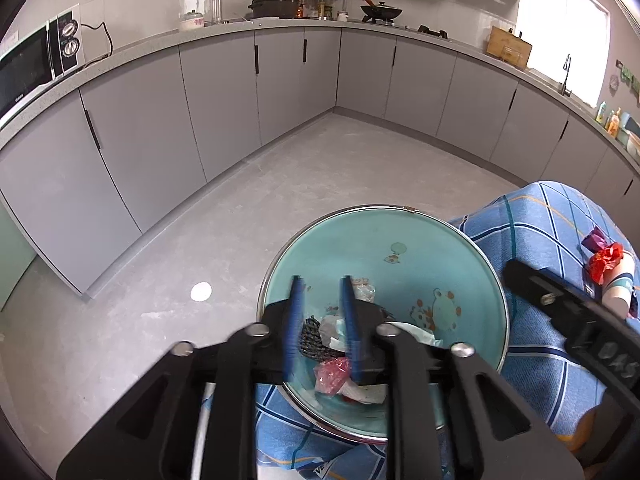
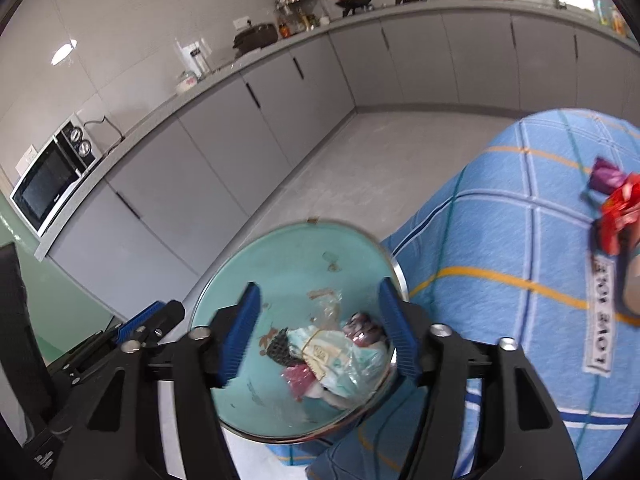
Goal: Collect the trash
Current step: 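Open both tools to drop the wrapper and bag bundle into the bin, then move both open tools back over the paper cup and wrappers on the table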
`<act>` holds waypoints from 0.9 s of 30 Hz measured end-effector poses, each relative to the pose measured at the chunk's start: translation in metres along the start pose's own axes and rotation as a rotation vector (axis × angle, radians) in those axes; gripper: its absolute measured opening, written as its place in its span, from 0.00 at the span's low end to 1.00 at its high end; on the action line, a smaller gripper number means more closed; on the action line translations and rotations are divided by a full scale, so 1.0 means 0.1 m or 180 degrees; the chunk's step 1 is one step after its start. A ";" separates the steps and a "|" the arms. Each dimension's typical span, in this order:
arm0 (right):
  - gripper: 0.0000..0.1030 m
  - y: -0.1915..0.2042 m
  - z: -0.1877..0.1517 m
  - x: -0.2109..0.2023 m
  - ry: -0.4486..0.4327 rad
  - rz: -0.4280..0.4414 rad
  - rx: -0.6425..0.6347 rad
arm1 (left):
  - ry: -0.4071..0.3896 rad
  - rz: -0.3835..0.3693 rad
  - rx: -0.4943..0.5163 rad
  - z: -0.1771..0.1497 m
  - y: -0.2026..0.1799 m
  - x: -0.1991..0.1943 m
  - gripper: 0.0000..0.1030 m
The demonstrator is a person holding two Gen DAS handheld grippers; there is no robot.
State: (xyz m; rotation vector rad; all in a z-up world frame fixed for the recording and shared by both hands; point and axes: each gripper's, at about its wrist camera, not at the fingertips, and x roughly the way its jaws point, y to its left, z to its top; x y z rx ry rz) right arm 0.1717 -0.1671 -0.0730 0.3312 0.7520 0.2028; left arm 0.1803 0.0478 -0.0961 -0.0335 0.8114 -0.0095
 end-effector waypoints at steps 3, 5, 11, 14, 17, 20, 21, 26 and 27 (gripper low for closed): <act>0.64 -0.04 0.03 -0.13 -0.0118 -0.0087 -0.0062 | -0.0070 0.0066 0.0015 0.01 -0.03 -0.06 0.57; 0.65 -0.07 0.04 -0.18 -0.0151 -0.0123 -0.0083 | -0.0107 0.0110 0.0056 0.02 -0.06 -0.09 0.67; 0.73 -0.20 0.01 -0.39 -0.0281 -0.0238 -0.0112 | -0.0256 0.0158 0.0163 0.06 -0.22 -0.24 0.86; 0.73 -0.28 0.01 -0.49 -0.0316 -0.0290 -0.0110 | -0.0306 0.0121 0.0220 0.08 -0.33 -0.31 0.88; 0.73 -0.38 0.01 -0.60 -0.0358 -0.0334 -0.0079 | -0.0336 0.0086 0.0277 0.09 -0.45 -0.38 0.91; 0.73 -0.51 0.02 -0.69 -0.0386 -0.0382 -0.0034 | -0.0352 0.0056 0.0320 0.10 -0.56 -0.43 0.94; 0.73 -0.56 0.02 -0.73 -0.0399 -0.0403 -0.0015 | -0.0355 0.0048 0.0332 0.10 -0.61 -0.44 0.94; 0.73 -0.79 -0.02 -0.90 -0.0440 -0.0478 0.0064 | -0.0331 -0.0024 0.0395 0.07 -0.80 -0.47 0.94; 0.73 -0.84 -0.03 -0.94 -0.0454 -0.0497 0.0079 | -0.0329 -0.0041 0.0418 0.06 -0.85 -0.47 0.94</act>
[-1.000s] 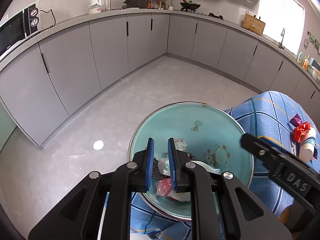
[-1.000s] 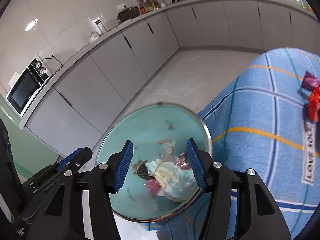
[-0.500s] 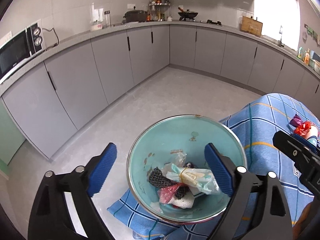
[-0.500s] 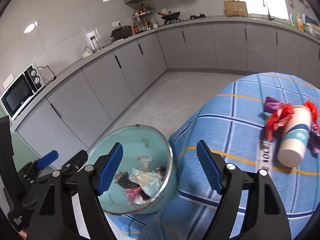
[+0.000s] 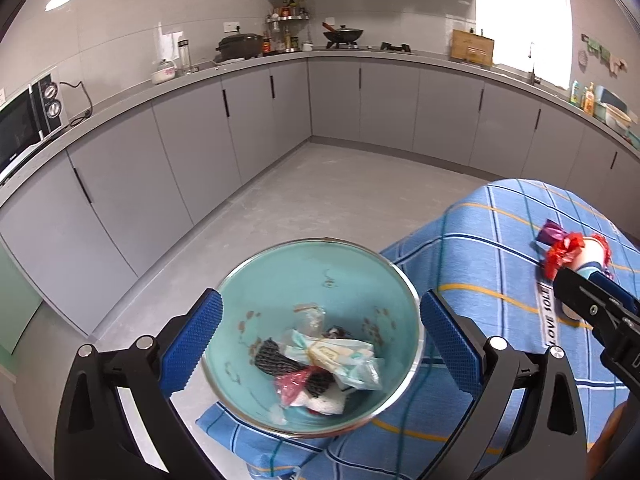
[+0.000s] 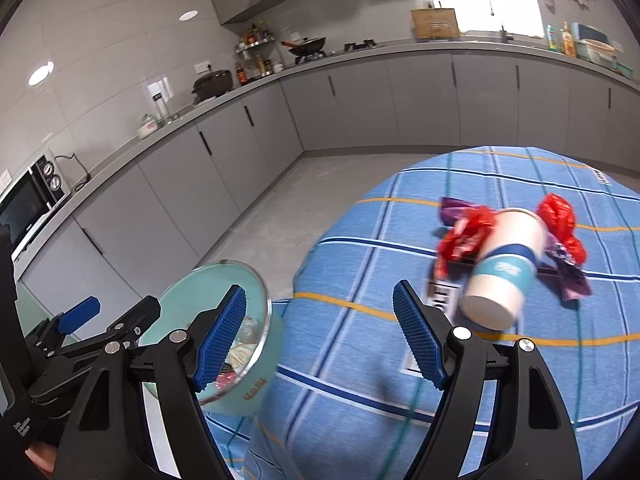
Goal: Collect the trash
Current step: 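Move both open tools back over the paper cup and wrappers on the table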
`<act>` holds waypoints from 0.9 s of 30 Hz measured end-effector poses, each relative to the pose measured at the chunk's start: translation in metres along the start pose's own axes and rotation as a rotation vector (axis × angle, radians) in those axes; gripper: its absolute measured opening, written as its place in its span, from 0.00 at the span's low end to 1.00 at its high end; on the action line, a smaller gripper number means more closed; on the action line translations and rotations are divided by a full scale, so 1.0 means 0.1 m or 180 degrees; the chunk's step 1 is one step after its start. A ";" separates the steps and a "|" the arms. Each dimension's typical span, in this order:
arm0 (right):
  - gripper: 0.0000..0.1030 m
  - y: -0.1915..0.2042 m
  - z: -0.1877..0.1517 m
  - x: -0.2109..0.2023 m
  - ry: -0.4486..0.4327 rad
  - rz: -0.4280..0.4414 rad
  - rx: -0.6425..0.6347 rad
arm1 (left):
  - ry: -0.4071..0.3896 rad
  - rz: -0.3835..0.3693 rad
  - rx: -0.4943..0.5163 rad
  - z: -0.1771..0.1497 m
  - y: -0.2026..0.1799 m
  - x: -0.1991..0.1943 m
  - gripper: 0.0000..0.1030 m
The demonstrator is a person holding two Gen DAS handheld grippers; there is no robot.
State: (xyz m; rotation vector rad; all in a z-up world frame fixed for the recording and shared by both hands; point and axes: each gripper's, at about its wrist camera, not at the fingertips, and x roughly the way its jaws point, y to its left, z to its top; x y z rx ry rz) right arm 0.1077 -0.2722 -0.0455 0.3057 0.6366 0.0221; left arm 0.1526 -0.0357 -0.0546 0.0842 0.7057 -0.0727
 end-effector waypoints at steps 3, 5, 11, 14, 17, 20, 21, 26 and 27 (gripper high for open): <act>0.73 -0.10 0.00 -0.09 -0.0033 -0.0051 0.0032 | -0.0001 -0.0055 0.0059 -0.01 -0.13 -0.02 0.94; 0.73 -0.18 -0.02 -0.14 -0.0047 -0.0081 0.0059 | 0.0012 -0.0095 0.0091 -0.02 -0.22 -0.03 0.94; 0.73 -0.48 -0.08 -0.29 -0.0059 -0.0245 0.0136 | 0.0089 -0.0224 0.0154 -0.08 -0.43 -0.01 0.94; 0.73 -0.65 -0.14 -0.37 -0.0071 -0.0389 0.0156 | 0.0130 -0.0280 0.0202 -0.11 -0.58 0.02 0.94; 0.73 -0.85 -0.18 -0.44 -0.0072 -0.0500 0.0222 | 0.0139 -0.0367 0.0283 -0.13 -0.73 0.04 0.94; 0.73 -1.06 -0.22 -0.51 -0.0080 -0.0604 0.0298 | 0.0151 -0.0477 0.0355 -0.15 -0.92 0.04 0.94; 0.73 -1.13 -0.24 -0.54 -0.0078 -0.0637 0.0321 | 0.0160 -0.0512 0.0381 -0.15 -0.99 0.04 0.94; 0.73 -1.40 -0.27 -0.61 -0.0078 -0.0748 0.0418 | 0.0156 -0.0657 0.0523 -0.17 -1.30 0.04 0.94; 0.73 -1.45 -0.27 -0.62 -0.0072 -0.0764 0.0432 | 0.0155 -0.0690 0.0559 -0.17 -1.36 0.03 0.94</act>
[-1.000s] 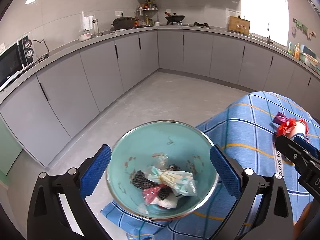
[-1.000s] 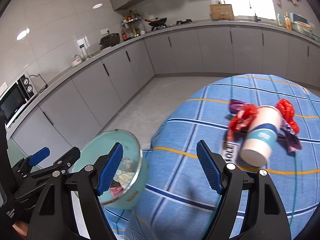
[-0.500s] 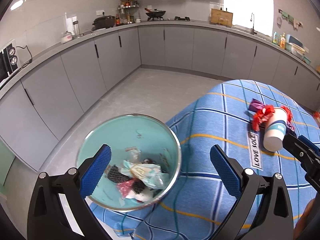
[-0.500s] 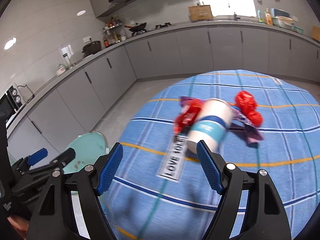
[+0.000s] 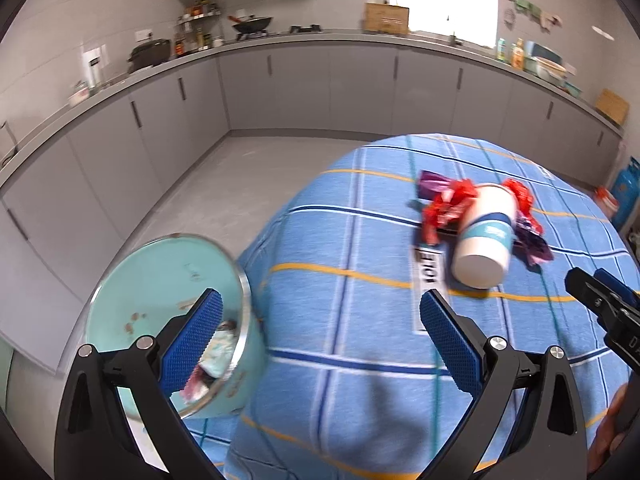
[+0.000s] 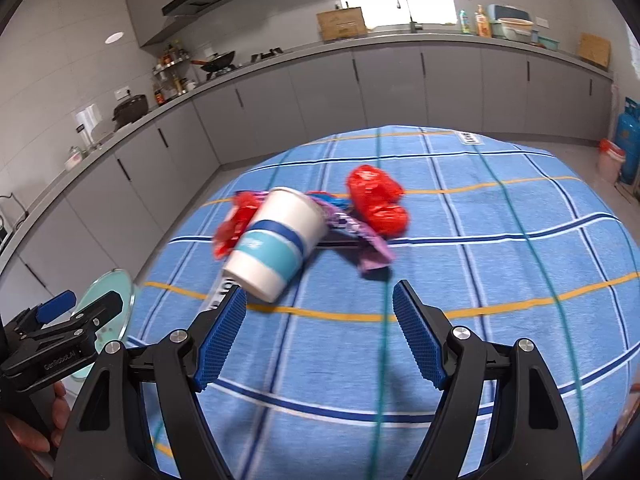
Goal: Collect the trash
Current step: 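Move both open tools back over the paper cup and wrappers on the table, then grasp the white paper cup with the left tool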
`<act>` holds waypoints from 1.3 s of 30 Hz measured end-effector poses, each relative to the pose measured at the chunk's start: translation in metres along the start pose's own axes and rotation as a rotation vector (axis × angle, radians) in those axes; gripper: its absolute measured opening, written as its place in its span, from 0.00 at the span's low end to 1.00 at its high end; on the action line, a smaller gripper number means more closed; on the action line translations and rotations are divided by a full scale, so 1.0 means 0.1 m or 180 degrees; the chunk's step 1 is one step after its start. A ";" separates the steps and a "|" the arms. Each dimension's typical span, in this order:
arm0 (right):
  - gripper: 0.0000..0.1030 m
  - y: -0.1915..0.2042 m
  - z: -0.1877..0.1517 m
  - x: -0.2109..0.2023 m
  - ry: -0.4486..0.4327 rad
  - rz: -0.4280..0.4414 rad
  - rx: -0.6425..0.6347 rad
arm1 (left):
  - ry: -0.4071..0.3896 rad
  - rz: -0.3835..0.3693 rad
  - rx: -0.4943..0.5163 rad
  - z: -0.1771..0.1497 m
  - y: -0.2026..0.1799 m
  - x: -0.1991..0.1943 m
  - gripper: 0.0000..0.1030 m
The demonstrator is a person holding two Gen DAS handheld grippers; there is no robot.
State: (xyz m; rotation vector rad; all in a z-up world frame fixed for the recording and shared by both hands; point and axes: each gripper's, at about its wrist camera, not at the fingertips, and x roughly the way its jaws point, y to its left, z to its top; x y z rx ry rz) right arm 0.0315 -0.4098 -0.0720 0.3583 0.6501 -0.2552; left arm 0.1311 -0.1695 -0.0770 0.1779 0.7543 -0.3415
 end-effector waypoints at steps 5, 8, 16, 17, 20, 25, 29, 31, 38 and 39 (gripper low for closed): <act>0.72 -0.19 0.04 0.02 0.0012 -0.0062 0.0050 | -0.0016 -0.0138 0.0128 0.08 -0.27 0.06 0.94; 0.72 -0.29 0.06 0.03 0.0018 -0.0081 0.0074 | -0.0031 -0.0223 0.0182 0.15 -0.43 0.10 0.93; 0.67 -0.49 0.14 0.11 0.0055 -0.0094 0.0171 | -0.0026 -0.0447 0.0394 0.29 -0.87 0.27 0.82; 0.66 -0.51 0.15 0.12 0.0061 -0.0088 0.0175 | -0.0010 -0.0474 0.0385 0.30 -0.90 0.30 0.82; 0.63 -0.56 0.17 0.16 0.0113 -0.0049 0.0192 | 0.0040 -0.0494 0.0390 0.34 -0.97 0.37 0.81; 0.62 -0.61 0.19 0.21 0.0135 -0.0047 0.0215 | 0.0101 -0.0481 0.0475 0.37 -1.10 0.49 0.80; 0.62 -0.66 0.20 0.22 0.0147 -0.0047 0.0249 | 0.0156 -0.0490 0.0530 0.39 -1.20 0.59 0.77; 0.62 -0.69 0.20 0.22 0.0153 -0.0055 0.0259 | 0.0174 -0.0499 0.0541 0.40 -1.24 0.62 0.76; 0.62 -0.73 0.23 0.24 0.0170 -0.0059 0.0266 | 0.0280 -0.0587 0.0550 0.39 -1.34 0.74 0.68; 0.62 -0.74 0.23 0.25 0.0174 -0.0056 0.0266 | 0.0308 -0.0601 0.0538 0.39 -1.35 0.77 0.66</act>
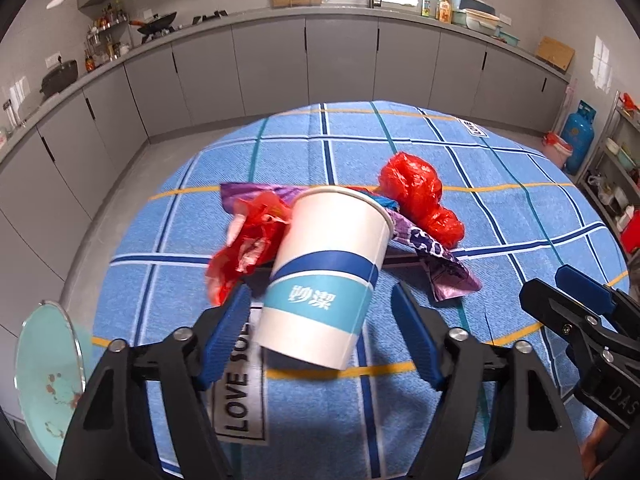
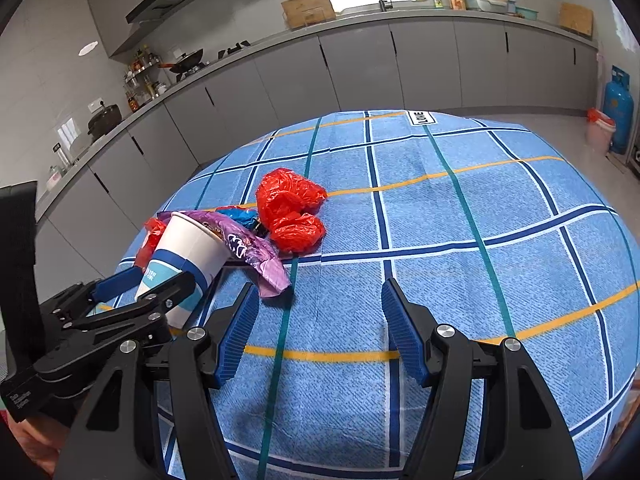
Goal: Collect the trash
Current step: 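Grasp the white paper cup with the left tool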
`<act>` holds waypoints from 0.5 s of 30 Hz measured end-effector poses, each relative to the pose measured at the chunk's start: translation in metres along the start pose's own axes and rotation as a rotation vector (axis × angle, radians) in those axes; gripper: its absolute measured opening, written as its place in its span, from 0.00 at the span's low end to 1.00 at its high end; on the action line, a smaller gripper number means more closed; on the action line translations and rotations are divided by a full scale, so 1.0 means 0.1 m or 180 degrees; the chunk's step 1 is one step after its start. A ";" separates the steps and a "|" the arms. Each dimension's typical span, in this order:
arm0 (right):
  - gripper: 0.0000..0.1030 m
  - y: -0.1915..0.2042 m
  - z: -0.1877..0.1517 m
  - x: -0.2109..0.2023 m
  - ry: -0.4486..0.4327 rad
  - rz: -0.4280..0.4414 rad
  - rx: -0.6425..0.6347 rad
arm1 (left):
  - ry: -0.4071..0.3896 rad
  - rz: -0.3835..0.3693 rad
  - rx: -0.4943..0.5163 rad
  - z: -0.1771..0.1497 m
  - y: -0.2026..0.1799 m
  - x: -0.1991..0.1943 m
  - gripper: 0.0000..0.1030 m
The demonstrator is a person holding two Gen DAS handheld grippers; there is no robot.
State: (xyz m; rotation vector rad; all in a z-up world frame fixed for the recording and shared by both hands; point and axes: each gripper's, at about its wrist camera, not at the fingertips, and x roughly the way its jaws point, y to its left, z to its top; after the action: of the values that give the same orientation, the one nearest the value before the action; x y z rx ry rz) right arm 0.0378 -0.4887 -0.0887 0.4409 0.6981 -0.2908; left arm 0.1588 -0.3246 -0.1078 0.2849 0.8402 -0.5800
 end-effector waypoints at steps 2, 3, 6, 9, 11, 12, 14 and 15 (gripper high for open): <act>0.62 -0.01 0.00 0.00 0.0003 -0.0003 0.0002 | 0.0035 -0.0016 -0.0017 0.01 -0.01 0.05 0.66; 0.62 -0.01 0.00 0.01 0.0005 -0.0004 0.0004 | 0.0046 -0.0015 -0.0014 0.00 -0.02 0.08 0.66; 0.62 -0.03 0.00 0.02 0.0012 -0.0007 0.0013 | 0.0094 -0.0047 -0.0032 -0.01 -0.03 0.17 0.62; 0.62 -0.03 0.01 0.03 0.0023 -0.0003 -0.0003 | 0.0103 -0.0107 -0.0105 -0.03 0.01 0.21 0.57; 0.62 -0.01 0.03 0.03 0.0016 0.0005 -0.0029 | 0.0079 -0.0144 -0.0111 -0.05 0.04 0.20 0.57; 0.62 0.00 0.03 0.03 0.0014 0.0007 -0.0033 | 0.0064 -0.0148 -0.0109 -0.06 0.05 0.19 0.56; 0.62 0.03 0.06 0.04 0.0008 0.0022 -0.0061 | 0.0045 -0.0156 -0.0102 -0.08 0.07 0.16 0.56; 0.62 0.05 0.07 0.05 0.0003 0.0025 -0.0087 | 0.0044 -0.0165 -0.0104 -0.09 0.08 0.15 0.55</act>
State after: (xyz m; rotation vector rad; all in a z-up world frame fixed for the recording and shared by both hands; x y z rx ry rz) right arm 0.0474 -0.4882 -0.0858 0.4177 0.7004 -0.2733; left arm 0.1658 -0.3197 -0.1255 0.2382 0.8718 -0.6129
